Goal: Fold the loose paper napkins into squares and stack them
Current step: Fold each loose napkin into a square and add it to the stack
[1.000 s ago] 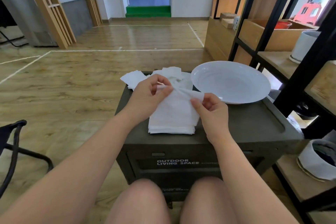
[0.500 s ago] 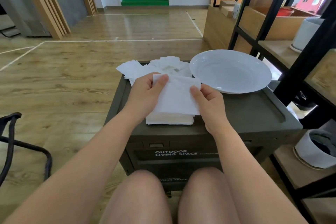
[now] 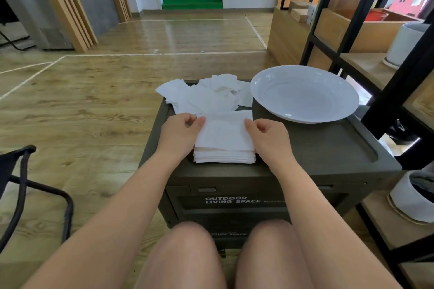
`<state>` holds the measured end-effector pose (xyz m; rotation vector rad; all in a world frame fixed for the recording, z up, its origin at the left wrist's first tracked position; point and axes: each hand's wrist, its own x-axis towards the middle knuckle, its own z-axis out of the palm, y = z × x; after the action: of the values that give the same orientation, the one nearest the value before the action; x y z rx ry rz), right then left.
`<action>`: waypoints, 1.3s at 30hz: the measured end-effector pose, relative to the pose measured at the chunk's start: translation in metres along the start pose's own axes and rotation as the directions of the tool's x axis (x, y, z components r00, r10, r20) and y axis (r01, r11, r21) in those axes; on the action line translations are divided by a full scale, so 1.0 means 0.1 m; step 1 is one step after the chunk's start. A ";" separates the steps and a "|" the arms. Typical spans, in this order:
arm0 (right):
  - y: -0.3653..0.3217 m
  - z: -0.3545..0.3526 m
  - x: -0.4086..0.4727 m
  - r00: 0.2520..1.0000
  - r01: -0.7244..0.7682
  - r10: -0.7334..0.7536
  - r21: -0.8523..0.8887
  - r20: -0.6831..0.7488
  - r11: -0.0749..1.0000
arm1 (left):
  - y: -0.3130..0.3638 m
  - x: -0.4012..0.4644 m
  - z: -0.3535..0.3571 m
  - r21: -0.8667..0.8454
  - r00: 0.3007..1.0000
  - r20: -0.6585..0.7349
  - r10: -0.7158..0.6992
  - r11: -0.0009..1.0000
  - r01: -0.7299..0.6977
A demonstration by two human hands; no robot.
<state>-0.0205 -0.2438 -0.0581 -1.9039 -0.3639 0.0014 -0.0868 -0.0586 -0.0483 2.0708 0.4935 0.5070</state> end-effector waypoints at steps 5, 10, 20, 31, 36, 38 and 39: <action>0.03 0.01 0.03 0.999 -0.010 0.005 -0.101 -0.040 0.995 | -0.07 0.01 0.01 0.002 1.000 0.022 0.000 1.000 0.000; 0.05 0.02 0.05 0.997 -0.038 0.032 -0.101 -0.063 0.994 | -0.11 0.01 0.03 -0.190 0.997 -0.005 -0.073 0.979 0.071; -0.01 0.03 0.02 0.999 -0.044 0.045 -0.124 0.011 0.991 | -0.12 -0.01 0.04 -0.125 0.994 -0.044 -0.103 0.987 0.097; -0.01 0.04 0.03 0.997 -0.071 0.066 -0.184 -0.034 0.980 | -0.10 -0.01 0.04 0.044 0.997 -0.012 -0.075 0.996 0.075; 0.00 0.02 0.03 0.998 -0.061 0.057 -0.163 -0.027 0.985 | -0.11 0.01 0.05 0.003 0.996 -0.015 -0.089 0.996 0.089; 0.02 0.01 0.04 0.996 -0.078 0.074 -0.077 -0.057 0.994 | -0.11 0.08 0.03 -0.093 0.993 -0.046 -0.106 0.990 0.101; 0.04 0.01 0.05 0.994 -0.088 0.085 -0.038 -0.075 0.995 | -0.10 0.14 0.01 -0.093 0.994 -0.063 -0.089 0.992 0.083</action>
<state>-0.0145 -0.2430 -0.0606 -1.9535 -0.2327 -0.0185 -0.0765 -0.0471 -0.0553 1.9428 0.5862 0.5394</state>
